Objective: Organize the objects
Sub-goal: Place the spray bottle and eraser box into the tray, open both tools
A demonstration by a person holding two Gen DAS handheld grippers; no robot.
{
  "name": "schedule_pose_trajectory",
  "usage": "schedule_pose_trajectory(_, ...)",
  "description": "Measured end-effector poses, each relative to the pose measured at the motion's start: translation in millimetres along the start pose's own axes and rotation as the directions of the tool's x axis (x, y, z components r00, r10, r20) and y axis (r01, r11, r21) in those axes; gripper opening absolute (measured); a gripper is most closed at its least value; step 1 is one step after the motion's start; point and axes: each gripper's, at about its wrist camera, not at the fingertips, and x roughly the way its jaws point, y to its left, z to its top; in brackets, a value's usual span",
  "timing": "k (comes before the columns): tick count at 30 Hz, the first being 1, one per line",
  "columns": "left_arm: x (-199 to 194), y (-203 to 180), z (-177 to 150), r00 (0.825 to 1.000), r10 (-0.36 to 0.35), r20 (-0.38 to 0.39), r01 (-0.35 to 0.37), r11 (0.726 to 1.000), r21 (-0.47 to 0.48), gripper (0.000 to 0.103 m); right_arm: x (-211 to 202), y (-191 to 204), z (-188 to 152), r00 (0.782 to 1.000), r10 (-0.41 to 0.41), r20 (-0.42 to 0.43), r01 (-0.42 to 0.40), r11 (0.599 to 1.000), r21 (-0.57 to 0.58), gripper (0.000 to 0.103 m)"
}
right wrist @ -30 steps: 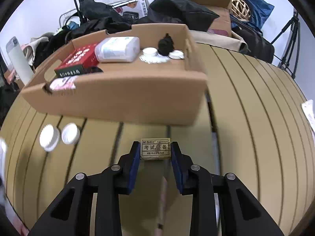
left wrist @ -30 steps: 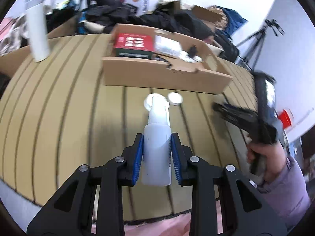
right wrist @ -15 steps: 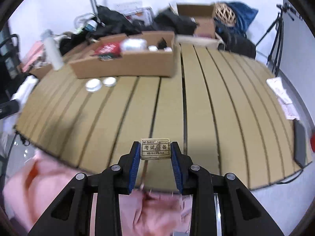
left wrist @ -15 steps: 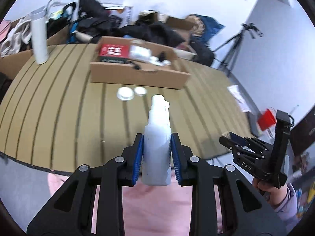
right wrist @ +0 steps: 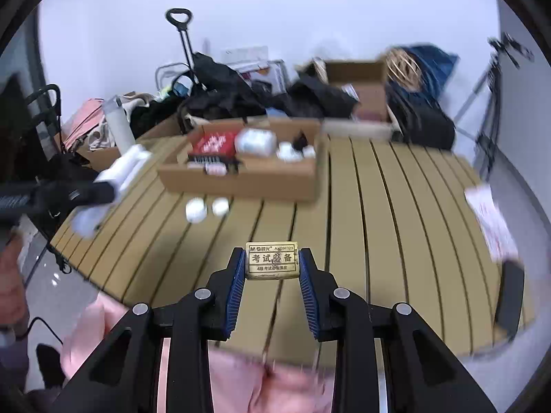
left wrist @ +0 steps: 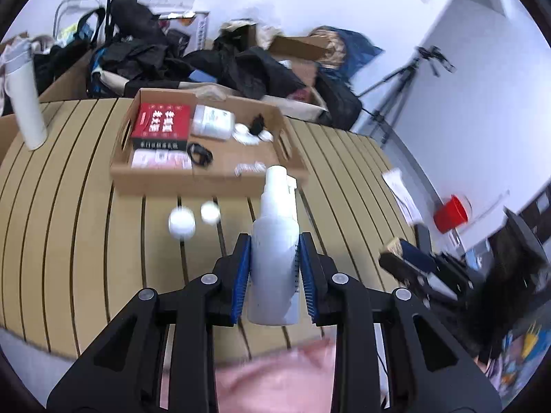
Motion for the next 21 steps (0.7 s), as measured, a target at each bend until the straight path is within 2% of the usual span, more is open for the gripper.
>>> schedule_pose_trajectory(4,65,12,63,0.997,0.038,-0.066,-0.04,0.999,-0.025,0.024,55,-10,64,0.998,0.06,-0.027,-0.059,0.998,0.012,0.033)
schedule_pose_trajectory(6,104,22,89,0.993,0.045,-0.113,-0.05,0.998,-0.043,0.024,96,-20,94,0.991,0.106,-0.083,-0.102,0.993,0.053,0.033)
schedule_pose_trajectory(9,157,43,108,0.982,0.08,-0.169,-0.093,0.993,-0.071,0.024,156,-31,125,0.98,0.13,-0.15,-0.118,0.99,0.082,0.033)
schedule_pose_trajectory(13,212,63,116,0.965,0.13,-0.227,-0.15,0.986,-0.077,0.024,232,-35,145,0.97,0.089,-0.228,-0.072,0.994,0.08,0.034)
schedule_pose_trajectory(16,233,71,111,0.959,0.116,-0.258,-0.141,0.987,-0.083,0.024,275,-39,150,0.958,0.066,-0.279,-0.043,0.995,0.087,0.034)
schedule_pose_trajectory(18,235,73,107,0.963,0.1,-0.251,-0.122,0.99,-0.076,0.026,298,-40,151,0.948,0.052,-0.315,-0.027,0.996,0.084,0.034)
schedule_pose_trajectory(20,227,73,108,0.967,0.106,-0.232,-0.119,0.992,-0.041,0.031,310,-38,151,0.943,0.037,-0.332,-0.015,0.998,0.069,0.049)
schedule_pose_trajectory(21,220,73,110,0.97,0.111,-0.217,-0.121,0.992,-0.03,0.039,312,-38,152,0.943,0.042,-0.329,-0.02,0.997,0.068,0.075)
